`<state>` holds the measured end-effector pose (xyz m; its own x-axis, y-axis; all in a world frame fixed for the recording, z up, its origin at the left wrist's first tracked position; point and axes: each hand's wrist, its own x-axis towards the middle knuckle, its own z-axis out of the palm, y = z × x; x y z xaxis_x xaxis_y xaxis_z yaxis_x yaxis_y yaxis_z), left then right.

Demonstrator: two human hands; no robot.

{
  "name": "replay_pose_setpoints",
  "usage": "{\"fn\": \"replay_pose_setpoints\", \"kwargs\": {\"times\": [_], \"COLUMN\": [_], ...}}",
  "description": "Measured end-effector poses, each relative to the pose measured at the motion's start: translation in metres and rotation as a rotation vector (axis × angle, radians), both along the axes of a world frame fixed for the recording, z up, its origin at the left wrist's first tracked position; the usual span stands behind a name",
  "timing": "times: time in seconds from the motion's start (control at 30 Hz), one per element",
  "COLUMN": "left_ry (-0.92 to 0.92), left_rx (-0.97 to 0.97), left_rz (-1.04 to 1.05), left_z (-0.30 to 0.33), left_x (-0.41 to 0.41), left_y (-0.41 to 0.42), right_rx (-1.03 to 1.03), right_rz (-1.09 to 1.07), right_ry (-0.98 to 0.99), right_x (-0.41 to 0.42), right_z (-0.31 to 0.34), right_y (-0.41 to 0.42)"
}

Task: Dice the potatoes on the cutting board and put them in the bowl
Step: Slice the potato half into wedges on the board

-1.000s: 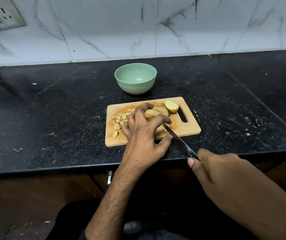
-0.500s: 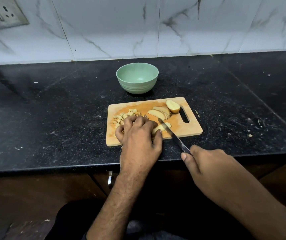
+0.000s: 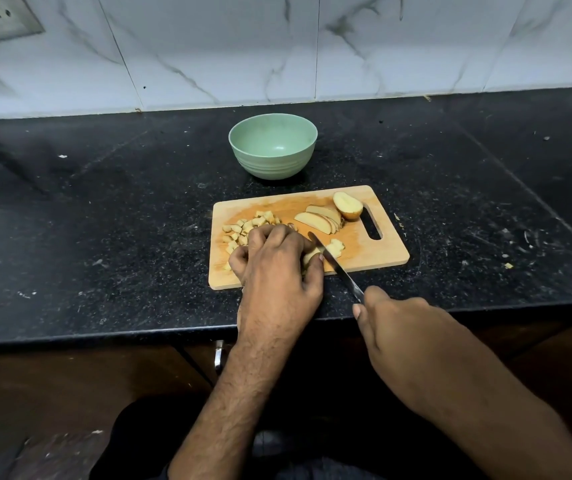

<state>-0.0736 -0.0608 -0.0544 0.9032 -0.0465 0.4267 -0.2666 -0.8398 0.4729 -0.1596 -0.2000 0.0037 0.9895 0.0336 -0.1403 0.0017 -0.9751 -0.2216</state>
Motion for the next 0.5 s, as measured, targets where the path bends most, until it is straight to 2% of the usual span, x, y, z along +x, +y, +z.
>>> {"fn": "replay_pose_setpoints", "kwargs": {"times": [0.2, 0.5], "left_ry": [-0.004, -0.016], "left_rx": [-0.014, -0.012], "left_rz": [-0.005, 0.015], "left_z": [0.000, 0.000], "left_x": [0.000, -0.003], "left_y": [0.000, -0.001], "right_rx": [0.013, 0.038], "right_rz": [0.045, 0.030], "right_ry": [0.057, 0.058], "right_x": [0.020, -0.006], "right_z": [-0.006, -0.008], "right_y": [-0.007, -0.019]}}
